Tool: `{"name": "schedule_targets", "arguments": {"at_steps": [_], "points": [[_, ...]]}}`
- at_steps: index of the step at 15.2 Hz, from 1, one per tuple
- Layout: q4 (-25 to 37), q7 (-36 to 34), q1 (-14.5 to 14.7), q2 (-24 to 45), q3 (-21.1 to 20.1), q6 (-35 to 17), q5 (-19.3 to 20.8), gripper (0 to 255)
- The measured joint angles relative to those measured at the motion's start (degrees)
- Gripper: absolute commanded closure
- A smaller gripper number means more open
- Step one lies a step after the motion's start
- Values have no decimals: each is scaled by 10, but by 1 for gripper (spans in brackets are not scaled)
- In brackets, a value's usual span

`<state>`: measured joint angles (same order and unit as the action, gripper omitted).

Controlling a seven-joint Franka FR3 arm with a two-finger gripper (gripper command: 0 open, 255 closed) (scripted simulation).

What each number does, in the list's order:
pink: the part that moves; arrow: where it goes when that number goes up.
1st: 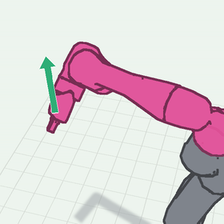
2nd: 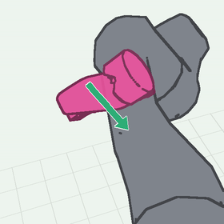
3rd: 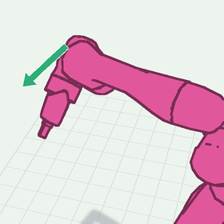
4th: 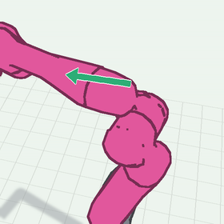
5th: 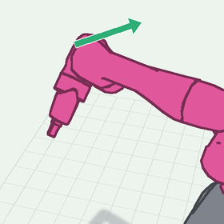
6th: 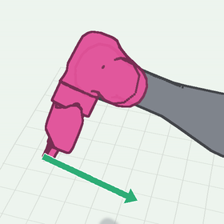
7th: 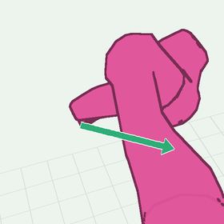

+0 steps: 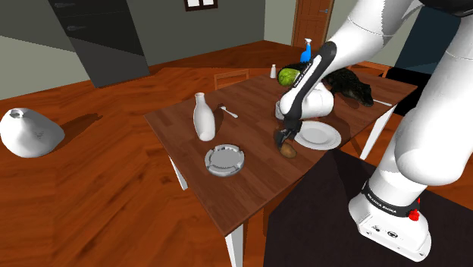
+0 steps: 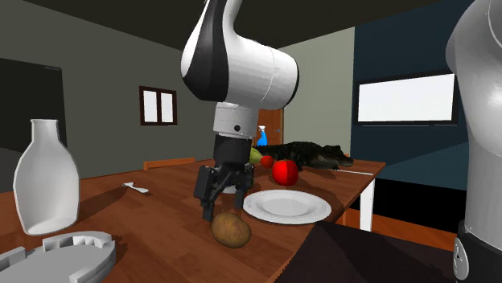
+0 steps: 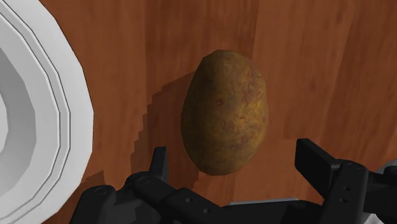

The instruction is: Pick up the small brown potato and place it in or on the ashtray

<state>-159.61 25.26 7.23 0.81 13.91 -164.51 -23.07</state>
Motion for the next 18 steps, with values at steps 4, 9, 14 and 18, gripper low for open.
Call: {"name": "schedule_targets", "arguments": {"at_steps": [4, 9, 14, 18], "points": [[16, 72, -2, 51, -23, -29, -93, 0], [24, 99, -8, 70, -38, -39, -130, 0], [24, 99, -8, 70, -39, -39, -130, 255], [24, 99, -8, 70, -39, -39, -130, 255]]}}
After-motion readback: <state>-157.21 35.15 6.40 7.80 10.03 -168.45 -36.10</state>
